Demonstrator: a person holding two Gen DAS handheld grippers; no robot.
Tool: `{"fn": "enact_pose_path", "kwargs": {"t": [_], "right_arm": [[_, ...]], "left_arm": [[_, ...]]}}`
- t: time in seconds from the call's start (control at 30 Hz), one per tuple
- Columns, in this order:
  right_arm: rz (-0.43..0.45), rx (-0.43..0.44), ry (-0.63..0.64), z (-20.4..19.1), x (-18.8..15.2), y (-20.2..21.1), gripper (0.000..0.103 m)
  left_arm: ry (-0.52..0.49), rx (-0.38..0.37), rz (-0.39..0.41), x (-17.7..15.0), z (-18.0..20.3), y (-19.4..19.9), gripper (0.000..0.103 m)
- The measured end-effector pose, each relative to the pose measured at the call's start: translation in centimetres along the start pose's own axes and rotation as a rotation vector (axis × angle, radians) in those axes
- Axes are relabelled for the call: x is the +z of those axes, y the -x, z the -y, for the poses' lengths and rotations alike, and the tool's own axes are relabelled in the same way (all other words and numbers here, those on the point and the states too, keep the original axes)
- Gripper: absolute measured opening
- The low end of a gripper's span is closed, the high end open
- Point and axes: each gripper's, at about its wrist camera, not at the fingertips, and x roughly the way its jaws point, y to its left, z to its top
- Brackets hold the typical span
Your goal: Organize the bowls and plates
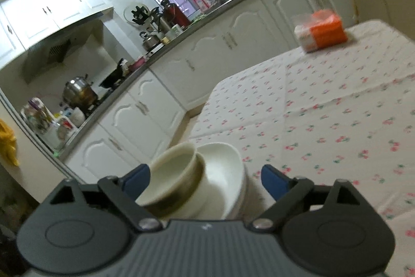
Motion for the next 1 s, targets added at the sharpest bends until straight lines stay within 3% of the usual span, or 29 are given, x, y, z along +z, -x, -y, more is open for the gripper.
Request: {"fn": "enact_pose_path", "kwargs": {"t": [0.47,1.0], "right_arm": [[-0.024,-0.151,0.107,-0.9,-5.0,3.1,0.093],[-0.029,-0.257,0.149,-2.1,-7.4,4.3,0.093]], "left_arm": [[-0.091,0.054,-0.038,-3.8,0.6,2.3,0.103],[-0.158,0.024,-0.071,-5.8,0.9,3.2,0.103]]}}
